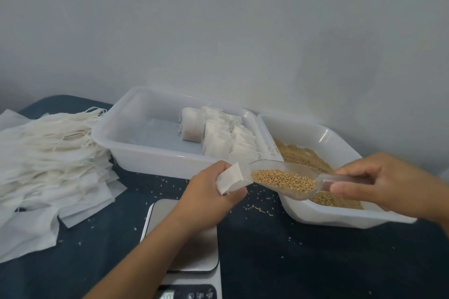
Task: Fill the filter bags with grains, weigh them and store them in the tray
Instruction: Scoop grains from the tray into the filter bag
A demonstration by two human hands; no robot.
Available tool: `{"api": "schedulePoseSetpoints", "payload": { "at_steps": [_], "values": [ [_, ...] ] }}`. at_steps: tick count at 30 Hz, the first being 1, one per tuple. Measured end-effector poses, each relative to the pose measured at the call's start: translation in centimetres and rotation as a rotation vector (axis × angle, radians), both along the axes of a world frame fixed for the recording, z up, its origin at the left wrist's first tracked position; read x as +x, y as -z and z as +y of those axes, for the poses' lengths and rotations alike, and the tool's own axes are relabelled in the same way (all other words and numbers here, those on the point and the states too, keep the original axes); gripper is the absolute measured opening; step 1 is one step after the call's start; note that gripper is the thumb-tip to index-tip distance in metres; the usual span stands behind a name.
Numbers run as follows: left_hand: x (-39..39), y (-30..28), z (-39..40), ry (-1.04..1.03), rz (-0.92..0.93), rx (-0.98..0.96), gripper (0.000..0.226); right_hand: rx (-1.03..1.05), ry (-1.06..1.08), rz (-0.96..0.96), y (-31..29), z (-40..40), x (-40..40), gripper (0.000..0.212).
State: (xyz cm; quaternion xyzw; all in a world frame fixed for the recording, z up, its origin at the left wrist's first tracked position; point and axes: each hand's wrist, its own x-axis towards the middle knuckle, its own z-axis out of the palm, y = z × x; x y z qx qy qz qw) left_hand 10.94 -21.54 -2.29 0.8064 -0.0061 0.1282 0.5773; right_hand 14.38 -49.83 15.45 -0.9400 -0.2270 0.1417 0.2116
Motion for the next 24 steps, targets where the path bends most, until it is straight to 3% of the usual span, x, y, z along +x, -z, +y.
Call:
{"api": "schedulePoseSetpoints", "payload": {
  "at_steps": [8,15,24],
  "values": [
    [0.1,0.3,-0.2,0.012,-0.011,0.061,0.021,-0.092,-0.039,0.035,-1.7,1.9,0.3,0.04],
    [0.0,0.4,-0.2,0.038,0.0,0.102,0.022,-0.174,-0.054,0.014,-2.2,2.7,0.8,0.07],
    [0.1,0.6,-0.3,0.043,0.021,0.088,0.022,-0.246,-0.093,-0.022,-3.1,3.5,0.5,0.063]
  ]
}}
